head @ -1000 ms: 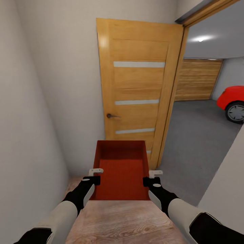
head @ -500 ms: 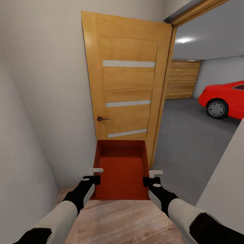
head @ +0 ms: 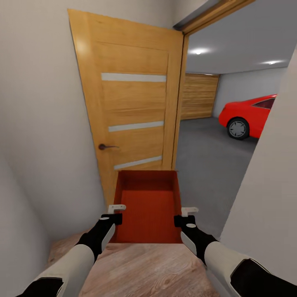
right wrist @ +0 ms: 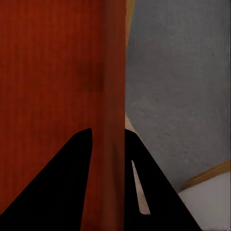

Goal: Move the two storage containers from the living room to the garage. In the garage, place one container on the floor and stack the other container on top of it (either order is fine).

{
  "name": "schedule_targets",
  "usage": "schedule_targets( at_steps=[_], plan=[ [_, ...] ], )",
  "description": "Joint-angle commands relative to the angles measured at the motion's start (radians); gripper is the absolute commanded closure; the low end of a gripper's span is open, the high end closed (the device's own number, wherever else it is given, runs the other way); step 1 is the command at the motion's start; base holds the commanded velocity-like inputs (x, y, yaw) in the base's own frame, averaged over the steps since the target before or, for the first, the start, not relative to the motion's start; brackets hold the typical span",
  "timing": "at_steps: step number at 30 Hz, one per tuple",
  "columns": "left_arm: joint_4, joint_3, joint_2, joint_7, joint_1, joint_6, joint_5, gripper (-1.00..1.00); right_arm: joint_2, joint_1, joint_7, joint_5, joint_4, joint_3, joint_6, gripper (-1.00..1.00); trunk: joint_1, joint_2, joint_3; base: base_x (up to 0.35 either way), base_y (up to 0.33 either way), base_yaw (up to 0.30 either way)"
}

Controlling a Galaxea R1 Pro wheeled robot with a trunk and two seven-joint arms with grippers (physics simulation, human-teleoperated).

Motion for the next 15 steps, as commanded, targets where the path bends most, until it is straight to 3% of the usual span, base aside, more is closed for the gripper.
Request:
schedule_targets(
  at_steps=[1, 15],
  plan=[
    [0.004, -0.003, 0.044, 0.007, 0.001, 0.007, -0.009, 1.0, 0.0, -0.002, 0.001, 0.003, -0.003, -0.013, -0.039, 1.0, 0.001, -0.002, -0.002, 0.0, 0.0, -0.287],
    [0.002, -0.003, 0.044, 0.007, 0.001, 0.008, -0.009, 1.0, 0.0, -0.002, 0.001, 0.003, -0.003, -0.013, -0.039, 1.0, 0.001, -0.002, -0.002, 0.0, 0.0, -0.287]
  ],
)
